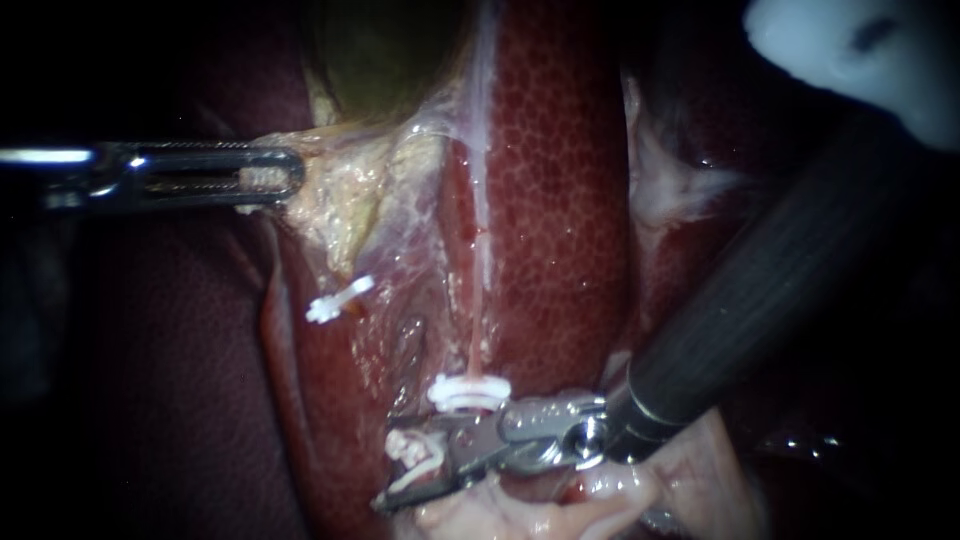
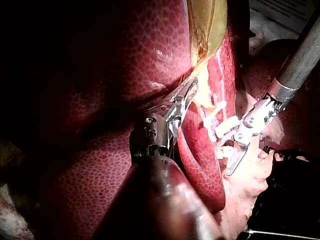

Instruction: Clipping third clip right tube

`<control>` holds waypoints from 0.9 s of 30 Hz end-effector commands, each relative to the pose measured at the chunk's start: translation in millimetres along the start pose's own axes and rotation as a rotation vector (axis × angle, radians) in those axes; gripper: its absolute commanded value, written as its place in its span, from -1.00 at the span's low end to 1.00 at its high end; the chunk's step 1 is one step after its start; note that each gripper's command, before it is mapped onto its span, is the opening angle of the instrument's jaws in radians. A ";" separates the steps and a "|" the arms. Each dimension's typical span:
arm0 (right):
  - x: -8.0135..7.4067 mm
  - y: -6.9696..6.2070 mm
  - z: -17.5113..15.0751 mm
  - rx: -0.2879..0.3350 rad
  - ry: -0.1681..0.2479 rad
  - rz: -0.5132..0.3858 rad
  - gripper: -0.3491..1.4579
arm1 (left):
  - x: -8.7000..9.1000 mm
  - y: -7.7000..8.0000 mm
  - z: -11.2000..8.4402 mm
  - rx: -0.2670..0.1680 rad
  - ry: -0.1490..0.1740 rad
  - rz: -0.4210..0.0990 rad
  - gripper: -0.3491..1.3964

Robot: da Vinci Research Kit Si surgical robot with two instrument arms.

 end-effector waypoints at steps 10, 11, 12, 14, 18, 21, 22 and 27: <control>-0.1 0.0 0.2 0.000 0.000 -0.008 0.05 | 0.0 0.0 0.0 -0.001 0.000 0.000 -0.71; -0.1 0.0 0.2 0.000 0.000 -0.008 0.05 | 0.0 0.0 0.0 -0.001 0.000 0.000 -0.71; -0.1 0.0 0.2 0.000 0.000 -0.008 0.05 | 0.0 0.0 0.0 -0.001 0.000 0.000 -0.71; -0.1 0.0 0.2 0.000 0.000 -0.008 0.05 | 0.0 0.0 0.0 -0.001 0.000 0.000 -0.71; -0.1 0.0 0.1 0.000 0.000 -0.008 0.05 | 0.0 0.0 0.0 -0.001 0.000 0.000 -0.71; -0.2 0.0 0.0 0.001 0.000 -0.008 0.05 | 0.0 0.0 0.1 -0.001 0.000 0.000 -0.71; -0.2 0.0 0.0 0.001 0.000 -0.008 0.05 | 0.0 0.0 0.0 -0.001 0.000 0.000 -0.71; 0.2 -0.2 -0.9 0.005 0.001 -0.005 0.05 | 0.0 0.0 0.0 0.000 0.000 0.000 -0.71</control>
